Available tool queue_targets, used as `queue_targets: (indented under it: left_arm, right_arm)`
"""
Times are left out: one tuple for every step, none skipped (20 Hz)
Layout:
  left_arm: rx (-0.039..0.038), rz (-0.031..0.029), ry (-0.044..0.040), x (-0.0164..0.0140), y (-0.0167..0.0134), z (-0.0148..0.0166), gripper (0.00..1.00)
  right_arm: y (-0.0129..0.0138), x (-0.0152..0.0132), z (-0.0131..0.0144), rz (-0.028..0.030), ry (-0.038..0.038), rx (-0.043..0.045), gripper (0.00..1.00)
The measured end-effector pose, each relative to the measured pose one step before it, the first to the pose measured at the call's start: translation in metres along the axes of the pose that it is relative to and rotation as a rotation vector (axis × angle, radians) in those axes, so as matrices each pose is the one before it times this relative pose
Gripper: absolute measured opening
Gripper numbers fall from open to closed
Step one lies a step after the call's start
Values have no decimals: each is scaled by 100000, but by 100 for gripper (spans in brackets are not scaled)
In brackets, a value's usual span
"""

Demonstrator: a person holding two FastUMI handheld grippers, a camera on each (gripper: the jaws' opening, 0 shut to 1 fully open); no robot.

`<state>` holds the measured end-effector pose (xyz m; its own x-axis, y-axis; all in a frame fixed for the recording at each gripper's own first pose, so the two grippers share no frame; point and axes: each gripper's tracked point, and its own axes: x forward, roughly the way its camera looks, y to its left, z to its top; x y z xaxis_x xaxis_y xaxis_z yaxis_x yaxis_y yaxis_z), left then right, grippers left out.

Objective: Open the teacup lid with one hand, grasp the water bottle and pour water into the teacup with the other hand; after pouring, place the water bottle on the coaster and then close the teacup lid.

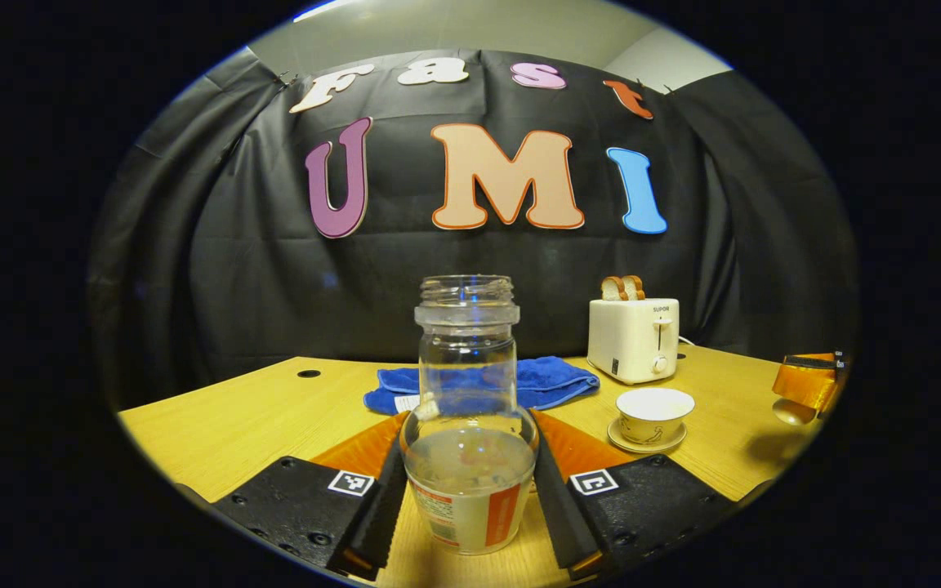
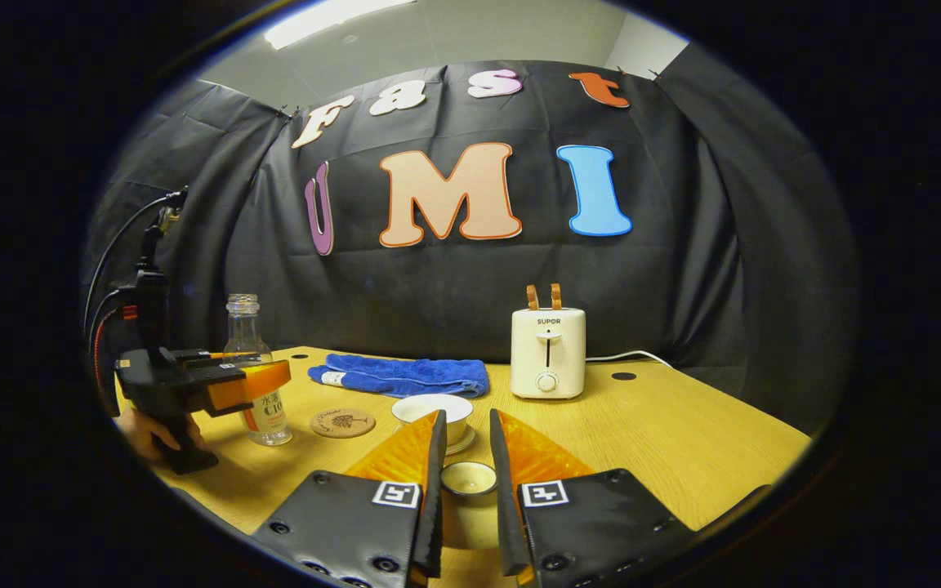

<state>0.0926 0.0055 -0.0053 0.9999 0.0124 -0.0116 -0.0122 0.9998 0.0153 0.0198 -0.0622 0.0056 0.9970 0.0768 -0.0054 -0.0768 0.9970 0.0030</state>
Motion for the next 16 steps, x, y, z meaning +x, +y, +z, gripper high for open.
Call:
queue_targets:
  left_arm:
    - [298, -345, -373, 199, -145, 109, 71]
    - [650, -42, 133, 186, -36, 47, 71]
    - [720, -406, 403, 59, -51, -120, 69]
    - [665, -808, 251, 133, -224, -61, 69]
    - [1508, -630, -157, 103, -218, 89, 69]
    - [2697, -691, 434, 323, -236, -3, 69]
    - [4275, -204, 98, 313, -161, -118, 69]
    - [5590, -200, 291, 403, -28, 120, 69]
    - [5977, -842, 53, 366, -292, -103, 69]
    - [6983, -573, -275, 423, -297, 116, 69]
    - [7801, -251, 132, 475, -149, 7, 69]
    - [7172, -514, 914, 437, -301, -103, 69]
    - [6421, -773, 970, 558, -318, -217, 69]
    - [6063, -1502, 1580, 651, -401, -3, 69]
    - [5261, -1528, 1452, 646, -566, -63, 69]
    - [5186, -1424, 1241, 587, -430, 27, 69]
  right_arm:
    - [34, 36, 45, -9, 44, 26, 31]
    - [-27, -31, -26, -2, -46, -31, 31]
    - [-17, -14, 19, -49, 45, 27, 31]
    - [-126, 24, -71, -716, 31, -77, 31]
    - [-278, -13, 78, -858, -137, 52, 31]
    - [-109, 25, -38, -712, 57, -32, 31]
    - [-130, -57, 28, -780, -26, -55, 31]
    - [-206, -38, 59, -885, -27, 14, 31]
    - [-230, 3, 33, -1046, -31, -55, 31]
    - [-344, 6, -24, -928, -78, -16, 30]
    - [-172, -51, -33, -232, 66, -42, 30]
    - [-176, -28, 9, 110, 237, 39, 31]
    - [-418, 8, -45, -545, 31, -67, 31]
    - [-717, -24, 65, -1618, -147, -85, 30]
    - [-938, -12, 84, -2096, -140, 22, 30]
    - [-628, 62, -40, -1330, 171, -40, 30]
